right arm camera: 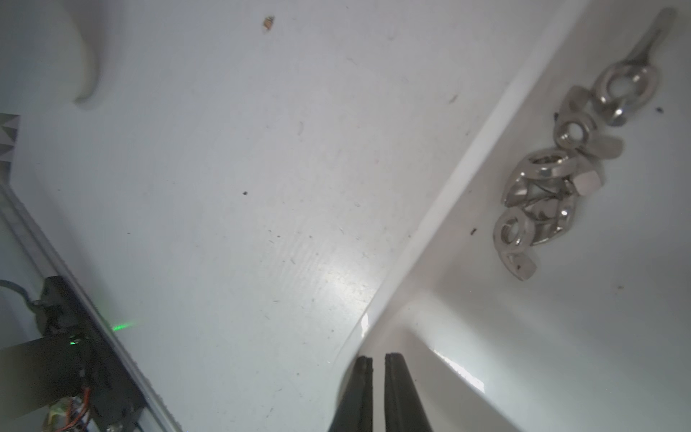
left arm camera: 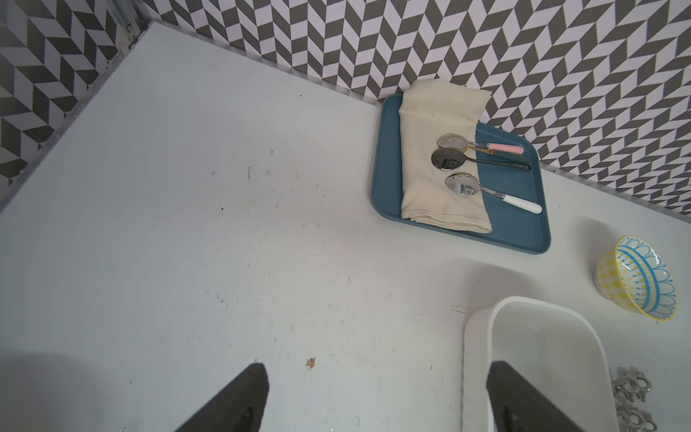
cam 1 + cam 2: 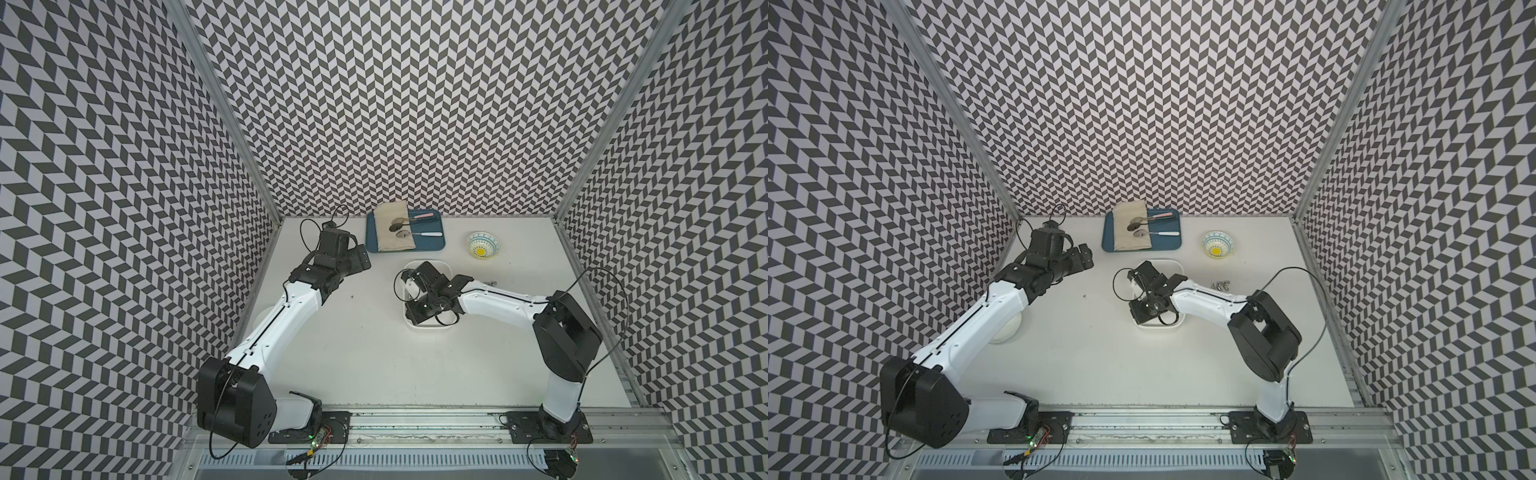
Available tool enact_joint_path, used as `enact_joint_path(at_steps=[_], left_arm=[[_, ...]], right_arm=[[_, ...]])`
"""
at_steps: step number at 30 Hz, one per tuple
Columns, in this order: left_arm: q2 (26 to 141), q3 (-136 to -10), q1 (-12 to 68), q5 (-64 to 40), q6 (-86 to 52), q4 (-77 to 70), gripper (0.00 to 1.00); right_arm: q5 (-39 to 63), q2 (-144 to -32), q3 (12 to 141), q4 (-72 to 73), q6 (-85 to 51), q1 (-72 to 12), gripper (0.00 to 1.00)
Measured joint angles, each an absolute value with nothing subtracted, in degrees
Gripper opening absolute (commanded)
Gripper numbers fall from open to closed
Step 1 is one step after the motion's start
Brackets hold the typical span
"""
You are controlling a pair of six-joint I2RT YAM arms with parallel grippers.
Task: Take out the wing nut from the storage box
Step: Adjust the storage box at the center of the board.
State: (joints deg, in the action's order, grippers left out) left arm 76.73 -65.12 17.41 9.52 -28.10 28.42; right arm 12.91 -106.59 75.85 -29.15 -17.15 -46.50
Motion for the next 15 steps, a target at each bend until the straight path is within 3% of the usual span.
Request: enact_joint_path(at_steps=[15], left_arm=[[75.83,-65.12,17.19,9.5,-28.05,28.77,0.95]], right_arm=[[2.37,-114.08,87.79,-29.93,-22.09,-40.27,0.2]])
